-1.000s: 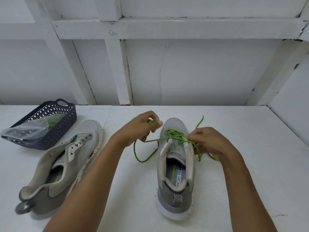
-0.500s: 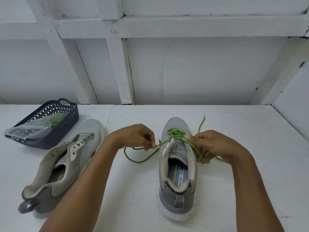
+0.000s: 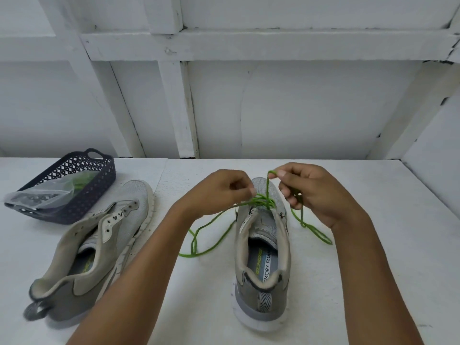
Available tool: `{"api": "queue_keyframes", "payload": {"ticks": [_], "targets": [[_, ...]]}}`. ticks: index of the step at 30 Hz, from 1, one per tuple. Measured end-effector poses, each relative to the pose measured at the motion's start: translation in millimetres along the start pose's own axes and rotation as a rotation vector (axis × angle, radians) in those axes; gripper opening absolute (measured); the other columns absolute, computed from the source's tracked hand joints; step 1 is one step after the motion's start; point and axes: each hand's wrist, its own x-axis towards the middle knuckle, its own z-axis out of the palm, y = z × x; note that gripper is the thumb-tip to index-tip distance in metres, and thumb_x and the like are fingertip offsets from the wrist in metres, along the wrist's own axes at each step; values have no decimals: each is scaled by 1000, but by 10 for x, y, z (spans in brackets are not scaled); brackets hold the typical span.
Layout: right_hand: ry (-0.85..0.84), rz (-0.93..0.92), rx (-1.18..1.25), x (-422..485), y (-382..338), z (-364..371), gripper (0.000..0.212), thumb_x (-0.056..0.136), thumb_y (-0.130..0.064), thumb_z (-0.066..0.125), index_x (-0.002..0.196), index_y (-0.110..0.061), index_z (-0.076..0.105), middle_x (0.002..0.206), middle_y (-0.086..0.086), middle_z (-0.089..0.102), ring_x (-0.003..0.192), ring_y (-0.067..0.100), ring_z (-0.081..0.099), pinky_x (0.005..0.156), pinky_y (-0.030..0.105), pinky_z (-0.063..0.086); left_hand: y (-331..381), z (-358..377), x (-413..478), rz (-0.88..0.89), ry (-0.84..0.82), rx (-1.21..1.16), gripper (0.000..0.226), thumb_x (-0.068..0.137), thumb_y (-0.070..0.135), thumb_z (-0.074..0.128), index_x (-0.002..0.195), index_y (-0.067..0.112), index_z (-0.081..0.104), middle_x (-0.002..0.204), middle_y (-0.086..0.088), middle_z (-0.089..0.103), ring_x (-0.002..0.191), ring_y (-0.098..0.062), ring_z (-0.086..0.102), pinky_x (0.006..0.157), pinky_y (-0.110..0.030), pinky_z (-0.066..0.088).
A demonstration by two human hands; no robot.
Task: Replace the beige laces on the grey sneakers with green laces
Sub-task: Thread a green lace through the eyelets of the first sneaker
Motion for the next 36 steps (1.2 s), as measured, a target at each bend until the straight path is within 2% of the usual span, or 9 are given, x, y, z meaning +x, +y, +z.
{"api": "queue_keyframes", "payload": {"ticks": [6,12,18,21,23,27,30,32,36], "targets": [[-16,-15,342,118,-127,113,19,100,-8,47,107,0,64,83,10,71,73,19,67,67,27,56,209,165,-9,6,-196,-50,15,90,23,73,103,18,76,89,5,73,75,-3,64,74,-21,51],[29,-34,622,128,-122,146,20,99,1,44,114,3,57,104,17,73,101,31,71,83,32,59,209,284,11,7,-166,-203,14,86,27,76,98,19,77,101,-14,72,94,-24,65,100,-47,47],[158,-23,767,128,-90,85,14,98,5,43,102,-1,56,75,8,69,71,21,70,70,33,61,171,113,36,-64,-134,-822,8,86,17,55,79,13,55,62,-9,59,65,-26,62,75,-38,55],[265,5,767,145,-13,25,17,97,8,43,95,-3,56,70,8,68,65,19,70,65,32,61,124,-84,13,-107,-52,-856,13,86,24,57,79,13,54,50,5,25,44,-12,24,43,-21,31],[343,23,724,157,56,-14,17,96,8,44,92,-3,56,73,10,67,65,20,69,65,32,61,77,-221,-4,-87,11,-767,17,87,26,60,79,11,59,52,7,23,45,-8,17,42,-20,15],[498,143,433,161,178,-65,11,96,4,51,104,-1,57,87,16,67,67,23,67,76,39,61,12,-428,-48,-79,96,-585,16,88,23,65,80,11,71,55,3,25,49,-12,18,45,-23,15],[593,188,-108,158,267,-8,25,92,-23,64,113,-13,54,106,8,66,81,23,66,85,46,57,10,-460,-73,-105,102,-432,18,94,20,63,84,10,75,58,0,28,54,-16,18,48,-26,16],[641,-8,-439,115,255,62,38,87,-34,70,118,-21,53,110,-3,56,99,21,58,89,41,50,45,-431,-76,-112,84,-365,18,94,20,64,85,10,76,58,0,30,55,-17,19,48,-25,17],[170,-251,-588,73,106,236,29,92,-32,66,120,-34,61,122,-12,50,115,9,42,93,20,36,163,-358,-81,-99,-19,-232,18,94,22,65,88,8,76,56,1,34,52,-15,20,47,-24,20]]}}
